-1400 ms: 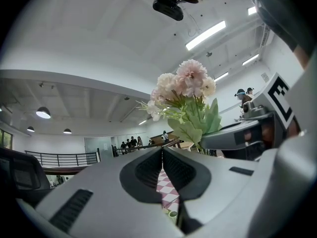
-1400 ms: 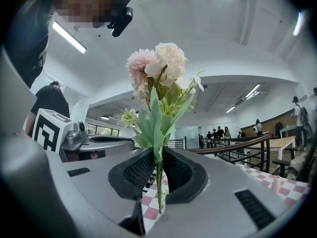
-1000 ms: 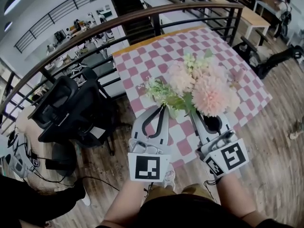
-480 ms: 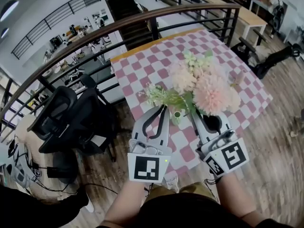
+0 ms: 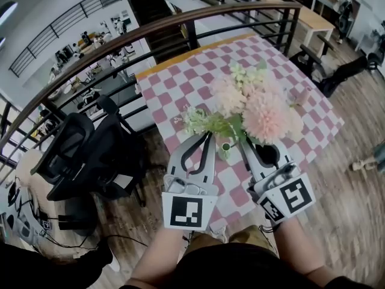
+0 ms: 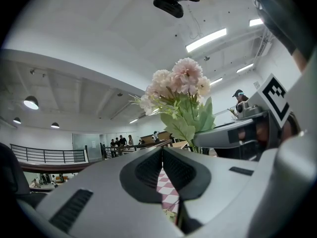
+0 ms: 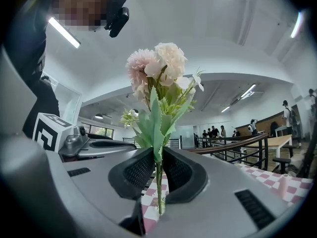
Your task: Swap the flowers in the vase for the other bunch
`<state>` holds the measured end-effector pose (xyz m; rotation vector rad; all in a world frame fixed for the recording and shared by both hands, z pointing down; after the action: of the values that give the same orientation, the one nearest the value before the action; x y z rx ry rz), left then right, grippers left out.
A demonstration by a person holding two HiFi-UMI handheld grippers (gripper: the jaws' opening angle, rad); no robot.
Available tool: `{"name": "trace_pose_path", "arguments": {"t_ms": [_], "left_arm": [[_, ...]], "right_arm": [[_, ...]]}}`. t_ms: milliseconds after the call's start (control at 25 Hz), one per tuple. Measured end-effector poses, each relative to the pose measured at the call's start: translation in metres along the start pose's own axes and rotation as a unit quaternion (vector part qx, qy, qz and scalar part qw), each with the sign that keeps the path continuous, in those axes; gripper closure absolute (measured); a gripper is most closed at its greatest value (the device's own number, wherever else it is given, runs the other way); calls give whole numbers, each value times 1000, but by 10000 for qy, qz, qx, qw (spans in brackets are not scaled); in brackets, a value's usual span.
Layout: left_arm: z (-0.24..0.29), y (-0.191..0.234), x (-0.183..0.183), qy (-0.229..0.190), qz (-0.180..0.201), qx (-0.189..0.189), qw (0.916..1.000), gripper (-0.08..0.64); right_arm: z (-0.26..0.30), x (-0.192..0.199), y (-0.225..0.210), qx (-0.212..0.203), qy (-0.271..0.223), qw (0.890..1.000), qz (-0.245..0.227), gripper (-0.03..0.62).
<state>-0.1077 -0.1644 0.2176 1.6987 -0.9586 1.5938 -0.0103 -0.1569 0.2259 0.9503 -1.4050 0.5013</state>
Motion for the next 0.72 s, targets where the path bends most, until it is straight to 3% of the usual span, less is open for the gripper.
{"name": "trace_pose_path", "arguments": {"t_ms": [720], "left_arm": [[7,10,13,76,-67,88,9999,551]], "right_arm": [[12,10,-1,60,188,9998,-8,529]]}}
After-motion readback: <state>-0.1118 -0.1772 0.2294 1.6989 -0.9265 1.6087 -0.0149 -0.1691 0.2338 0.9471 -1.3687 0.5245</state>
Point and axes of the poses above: the fingertips, and each gripper's own axes: z forward along the fingers, y to its left, x out of its underside, the point moved 3 cm from there along -z, backward along the fingers, and after that the axes turned 15 degrees about -z, right-handed, at the moved point
